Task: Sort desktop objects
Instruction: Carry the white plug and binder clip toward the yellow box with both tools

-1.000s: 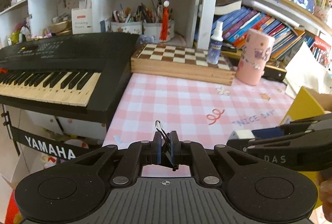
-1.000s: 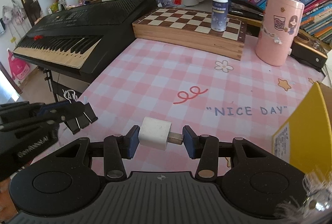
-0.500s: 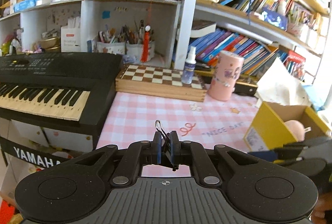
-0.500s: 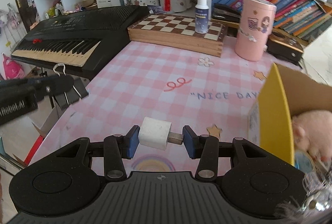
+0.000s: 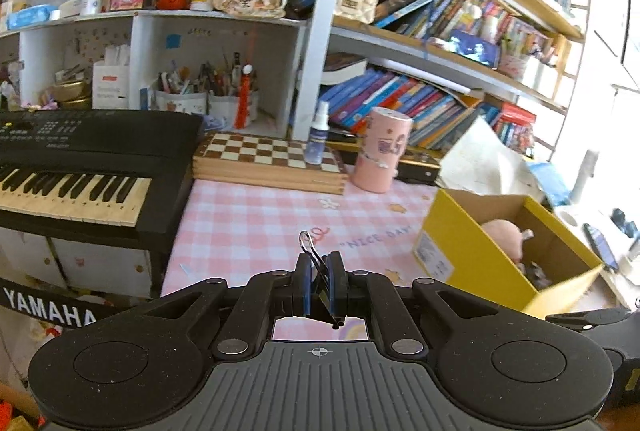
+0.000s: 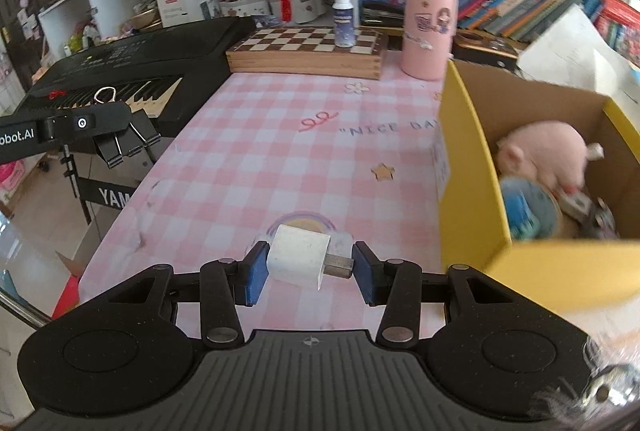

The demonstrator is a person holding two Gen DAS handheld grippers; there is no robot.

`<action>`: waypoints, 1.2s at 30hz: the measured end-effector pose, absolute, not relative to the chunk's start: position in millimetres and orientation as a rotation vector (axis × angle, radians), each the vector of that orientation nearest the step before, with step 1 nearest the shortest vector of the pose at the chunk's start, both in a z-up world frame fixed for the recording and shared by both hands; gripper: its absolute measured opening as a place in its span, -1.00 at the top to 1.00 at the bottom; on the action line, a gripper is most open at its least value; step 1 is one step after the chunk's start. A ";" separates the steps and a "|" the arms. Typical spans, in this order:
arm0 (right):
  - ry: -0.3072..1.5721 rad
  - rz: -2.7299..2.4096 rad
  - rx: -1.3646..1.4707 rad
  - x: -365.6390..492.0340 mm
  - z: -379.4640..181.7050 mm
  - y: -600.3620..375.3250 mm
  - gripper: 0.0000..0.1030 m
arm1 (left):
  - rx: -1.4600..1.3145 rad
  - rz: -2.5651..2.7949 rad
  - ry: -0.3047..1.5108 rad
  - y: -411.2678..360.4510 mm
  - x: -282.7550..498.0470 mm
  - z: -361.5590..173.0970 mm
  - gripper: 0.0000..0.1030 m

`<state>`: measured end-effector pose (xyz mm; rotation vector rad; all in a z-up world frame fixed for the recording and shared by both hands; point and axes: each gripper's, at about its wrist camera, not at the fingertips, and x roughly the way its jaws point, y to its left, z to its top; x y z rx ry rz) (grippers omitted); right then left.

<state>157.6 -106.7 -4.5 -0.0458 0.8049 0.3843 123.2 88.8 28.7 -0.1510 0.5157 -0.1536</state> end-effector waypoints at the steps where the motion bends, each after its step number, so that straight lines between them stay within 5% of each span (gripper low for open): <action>1: 0.804 0.374 -0.039 150.3 -4.1 -108.4 0.18 | -0.149 -0.162 0.514 88.0 119.4 29.4 0.84; 36: 0.772 -0.019 0.126 14.7 1.1 -205.4 0.18 | -0.095 -0.526 0.476 -0.3 68.5 41.3 0.84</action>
